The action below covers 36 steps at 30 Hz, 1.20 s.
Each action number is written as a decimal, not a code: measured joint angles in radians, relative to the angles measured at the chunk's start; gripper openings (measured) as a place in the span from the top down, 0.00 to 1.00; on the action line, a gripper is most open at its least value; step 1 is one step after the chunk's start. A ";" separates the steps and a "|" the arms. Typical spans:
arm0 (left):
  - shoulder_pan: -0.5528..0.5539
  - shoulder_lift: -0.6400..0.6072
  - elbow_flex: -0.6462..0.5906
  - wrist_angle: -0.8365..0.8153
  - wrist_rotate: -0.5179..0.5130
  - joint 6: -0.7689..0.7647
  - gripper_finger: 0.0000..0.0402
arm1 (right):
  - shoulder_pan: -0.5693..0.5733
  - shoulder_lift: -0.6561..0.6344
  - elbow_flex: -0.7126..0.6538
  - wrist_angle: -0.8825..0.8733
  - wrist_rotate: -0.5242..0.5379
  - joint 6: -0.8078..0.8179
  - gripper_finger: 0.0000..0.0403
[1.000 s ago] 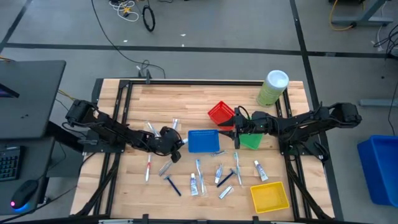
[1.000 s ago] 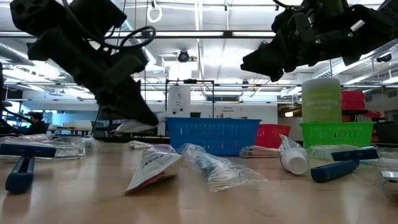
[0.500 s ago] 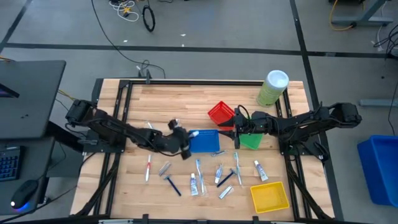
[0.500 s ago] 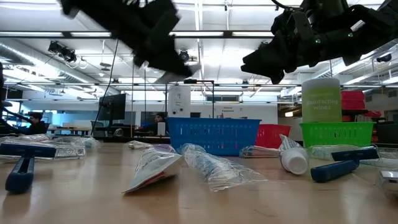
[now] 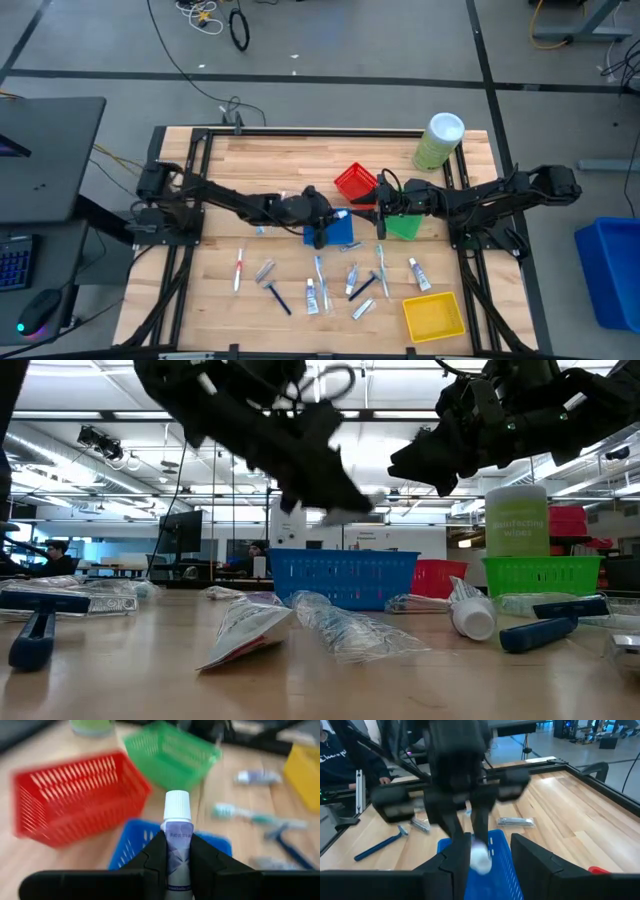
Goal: Pick & Place Travel size toiletries
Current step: Put the white toothpaste into the blue bin, then put the silver nail cutter into the red bin
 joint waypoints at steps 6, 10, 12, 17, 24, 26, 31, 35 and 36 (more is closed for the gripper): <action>0.005 0.082 0.000 -0.024 0.012 -0.002 0.78 | 0.000 0.000 0.000 -0.019 0.000 0.000 0.61; 0.018 0.082 0.001 -0.163 0.003 -0.053 0.70 | 0.000 0.000 0.000 -0.018 0.000 0.000 0.61; 0.023 0.082 0.001 -0.239 -0.004 -0.090 0.67 | 0.000 0.000 0.000 -0.018 0.000 0.000 0.61; 0.025 0.081 0.002 -0.339 -0.009 -0.125 0.61 | 0.000 0.000 0.000 -0.018 0.000 0.000 0.63; 0.019 0.061 0.001 -0.341 -0.007 -0.121 0.60 | 0.000 0.000 0.000 -0.018 0.000 0.000 0.63; 0.019 0.043 0.000 -0.349 -0.005 -0.121 0.60 | 0.000 0.000 0.000 -0.018 0.000 0.000 0.63; 0.019 -0.027 0.001 -0.406 0.010 -0.121 0.60 | 0.000 0.000 0.000 -0.018 0.000 0.000 0.63; 0.020 -0.057 0.001 -0.497 0.081 -0.092 0.60 | 0.000 0.000 0.000 -0.018 0.000 0.000 0.64; 0.019 -0.065 -0.001 -0.535 0.079 -0.083 0.60 | 0.000 0.000 0.000 -0.018 0.000 0.000 0.64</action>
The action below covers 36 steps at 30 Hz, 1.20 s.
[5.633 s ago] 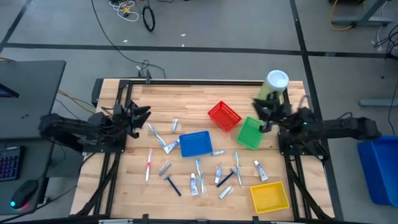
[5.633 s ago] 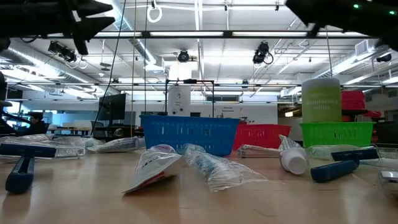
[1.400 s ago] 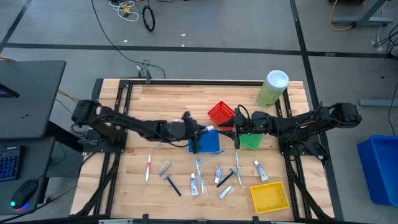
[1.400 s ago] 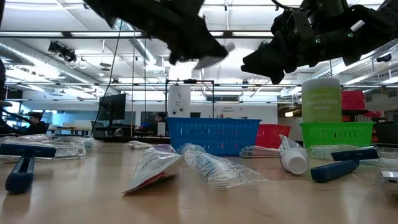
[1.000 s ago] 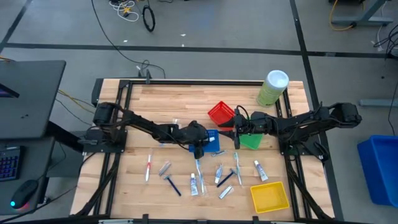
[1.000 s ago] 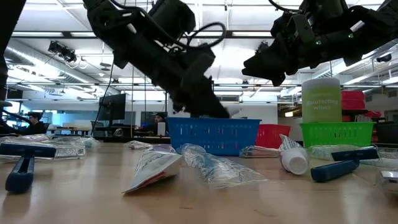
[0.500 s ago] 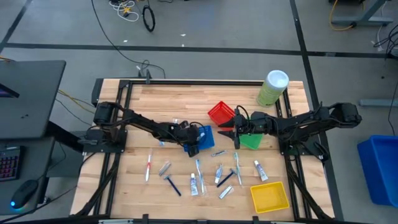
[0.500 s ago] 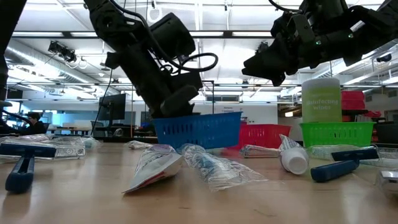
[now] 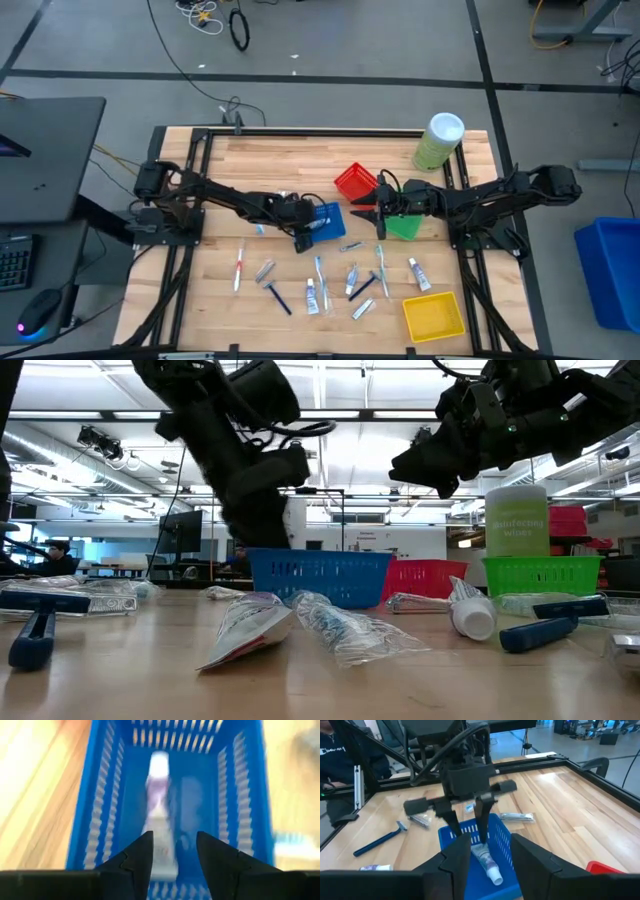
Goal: Pick & Place Travel size toiletries
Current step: Put the silver nail cutter into the red bin
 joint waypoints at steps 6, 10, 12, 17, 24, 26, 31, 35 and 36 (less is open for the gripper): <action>0.000 -0.037 0.001 -0.090 -0.007 0.021 0.60 | 0.000 0.000 0.000 -0.008 0.000 0.000 0.63; 0.000 -0.087 0.002 -0.108 -0.064 0.026 0.60 | 0.000 0.000 0.000 -0.018 0.000 0.000 0.62; 0.000 -0.118 0.000 -0.127 -0.088 0.033 0.61 | 0.000 0.000 0.000 -0.016 0.000 0.000 0.62; 0.000 -0.197 0.001 -0.163 -0.198 -0.014 0.61 | 0.000 0.000 0.000 -0.024 0.000 0.000 0.63; 0.033 -0.213 -0.002 -0.344 -0.354 -0.279 0.60 | 0.000 0.000 -0.001 -0.023 0.000 0.031 0.63; 0.046 -0.204 -0.005 -0.384 -0.363 -0.342 0.59 | 0.000 0.000 -0.001 -0.028 0.000 0.033 0.62; 0.086 -0.192 -0.057 -0.376 -0.313 -0.465 0.58 | 0.001 0.000 -0.001 -0.043 0.000 0.033 0.57; 0.105 -0.175 -0.111 -0.327 -0.280 -0.485 0.58 | 0.001 0.000 -0.001 -0.038 0.000 0.033 0.54; 0.108 -0.165 -0.120 -0.282 -0.274 -0.482 0.58 | 0.001 0.000 -0.001 -0.040 0.000 0.033 0.53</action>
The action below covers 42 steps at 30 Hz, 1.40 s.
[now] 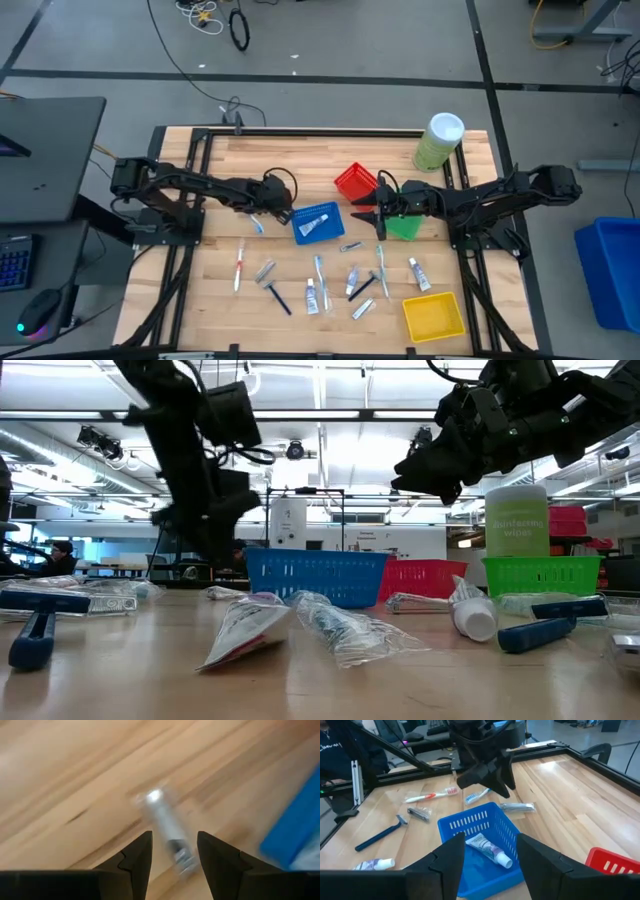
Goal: Pick & Place Travel size toiletries
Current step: Put the silver nail cutter into the red bin
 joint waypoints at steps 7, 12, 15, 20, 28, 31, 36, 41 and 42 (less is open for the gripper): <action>0.006 0.003 -0.064 0.084 -0.010 0.011 0.58 | 0.000 0.000 0.000 0.010 0.000 -0.003 0.47; 0.010 0.004 -0.095 0.114 0.008 -0.007 0.58 | 0.000 0.000 0.000 0.010 0.000 -0.003 0.45; 0.010 0.004 -0.121 0.172 0.012 -0.008 0.58 | 0.000 0.000 0.000 0.010 0.000 -0.003 0.45; 0.010 0.004 -0.171 0.274 0.016 -0.014 0.58 | 0.000 0.000 0.000 0.021 0.000 -0.004 0.47; 0.010 0.004 -0.202 0.276 0.022 0.004 0.59 | 0.000 0.000 0.000 0.025 0.000 -0.022 0.51; 0.010 0.003 -0.211 0.281 0.034 0.051 0.60 | 0.000 0.000 0.000 0.025 0.000 -0.023 0.51; 0.010 0.002 -0.209 0.279 0.040 0.103 0.70 | 0.000 0.000 0.000 0.025 0.000 -0.023 0.49; 0.010 0.002 -0.207 0.278 0.041 0.108 0.80 | 0.000 0.000 0.000 0.025 0.000 -0.041 0.46; 0.010 0.002 -0.207 0.278 0.040 0.108 0.82 | 0.000 0.000 0.000 0.025 0.000 -0.041 0.45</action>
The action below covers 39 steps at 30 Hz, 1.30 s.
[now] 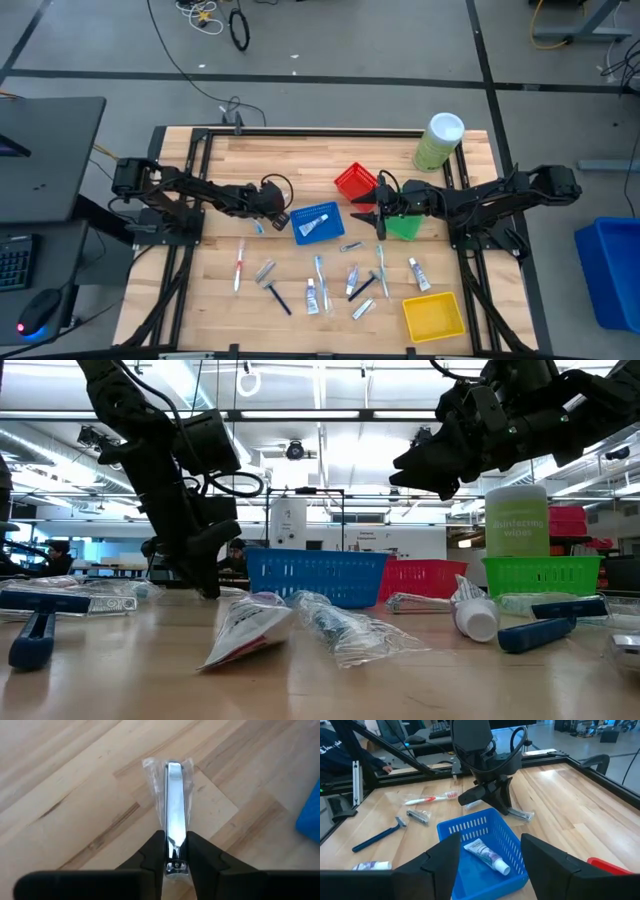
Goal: Pick & Place Travel size toiletries
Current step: Put the silver nail cutter into the red bin
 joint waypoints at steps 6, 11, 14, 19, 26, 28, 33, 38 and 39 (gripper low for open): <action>0.000 -0.035 0.008 -0.024 0.009 0.001 0.82 | 0.000 0.000 0.000 0.000 0.000 -0.013 0.43; 0.000 -0.106 0.056 -0.052 -0.010 0.085 0.82 | 0.000 0.000 0.000 0.001 0.000 -0.063 0.44; 0.000 -0.156 0.102 -0.044 -0.002 0.188 0.84 | 0.000 0.000 0.000 0.003 0.000 -0.106 0.46; 0.000 -0.195 0.174 0.006 0.058 0.368 0.82 | 0.000 0.000 0.000 0.005 0.000 -0.158 0.49; 0.000 -0.196 0.236 0.109 0.184 0.553 0.85 | -0.002 0.000 0.000 0.078 0.025 -0.243 0.48; 0.000 -0.196 0.237 0.169 0.226 0.585 0.85 | -0.003 0.000 0.000 0.114 0.025 -0.269 0.45; 0.001 -0.196 0.237 0.257 0.342 0.662 0.84 | -0.010 0.000 0.003 0.187 0.025 -0.296 0.37; 0.005 -0.196 0.237 0.299 0.371 0.738 0.84 | -0.047 0.037 0.049 0.191 -0.013 -0.286 0.31; 0.009 -0.196 0.237 0.297 0.371 0.753 0.84 | -0.056 0.054 0.064 0.191 -0.041 -0.286 0.31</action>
